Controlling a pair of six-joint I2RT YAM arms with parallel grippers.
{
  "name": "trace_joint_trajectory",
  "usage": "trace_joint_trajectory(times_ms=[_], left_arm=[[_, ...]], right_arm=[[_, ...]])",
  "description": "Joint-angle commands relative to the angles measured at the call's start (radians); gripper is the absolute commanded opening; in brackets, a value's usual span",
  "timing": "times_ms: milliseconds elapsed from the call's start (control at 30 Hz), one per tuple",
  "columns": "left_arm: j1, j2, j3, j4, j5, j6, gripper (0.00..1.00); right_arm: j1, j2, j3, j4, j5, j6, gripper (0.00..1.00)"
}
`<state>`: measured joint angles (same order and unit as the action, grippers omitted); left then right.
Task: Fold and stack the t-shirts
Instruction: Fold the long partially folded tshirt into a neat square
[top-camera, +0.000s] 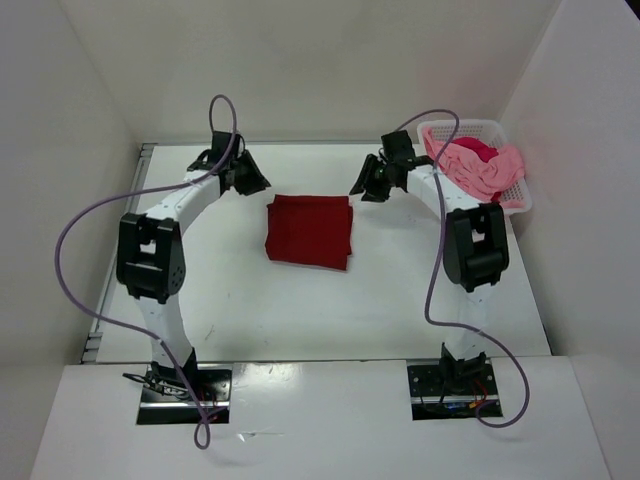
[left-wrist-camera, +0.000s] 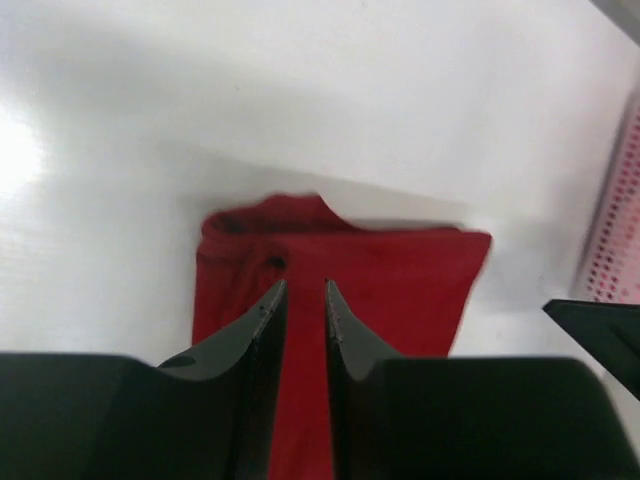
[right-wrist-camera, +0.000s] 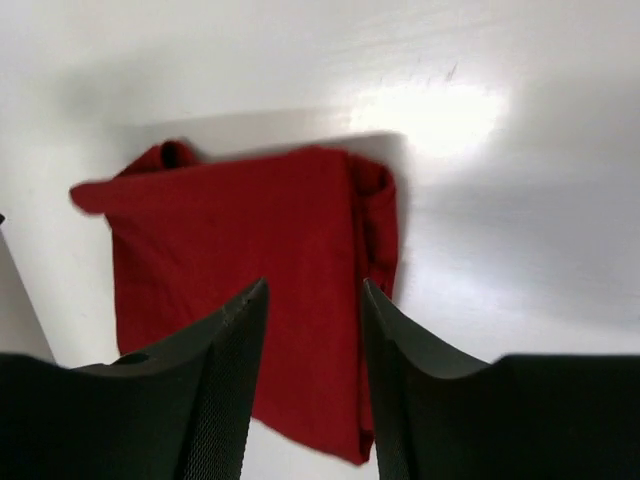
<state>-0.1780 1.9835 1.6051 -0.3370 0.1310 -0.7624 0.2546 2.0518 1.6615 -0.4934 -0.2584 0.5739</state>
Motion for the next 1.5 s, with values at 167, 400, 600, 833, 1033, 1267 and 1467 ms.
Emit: trace_joint_trajectory(times_ms=[167, 400, 600, 833, 1033, 1267, 1467], left_arm=[[-0.127, -0.226, -0.41, 0.191, 0.104, -0.057, 0.28], [-0.127, -0.216, -0.585, 0.233, 0.052, -0.034, 0.28], [-0.127, -0.34, -0.759, 0.282, 0.075, -0.089, 0.33], [-0.115, -0.555, -0.803, 0.262, 0.064, -0.1, 0.69], [-0.034, -0.606, -0.781, 0.222, 0.052, -0.08, 1.0], [0.012, -0.412, -0.737, 0.305, 0.042, -0.038, 0.76], [0.012, -0.255, -0.665, 0.374, 0.099, -0.014, 0.63]], right_arm=[[0.158, -0.22, -0.374, 0.177, -0.087, 0.07, 0.08], [0.178, -0.105, -0.417, 0.22, -0.061, 0.057, 0.0], [0.178, -0.051, -0.416, 0.22, -0.05, 0.046, 0.0], [0.178, -0.113, -0.416, 0.202, -0.059, 0.037, 0.07], [0.178, -0.195, -0.404, 0.173, -0.068, 0.037, 0.28], [0.178, -0.326, -0.445, 0.161, -0.097, 0.056, 0.55], [0.178, -0.444, -0.522, 0.171, -0.117, 0.075, 0.57]])
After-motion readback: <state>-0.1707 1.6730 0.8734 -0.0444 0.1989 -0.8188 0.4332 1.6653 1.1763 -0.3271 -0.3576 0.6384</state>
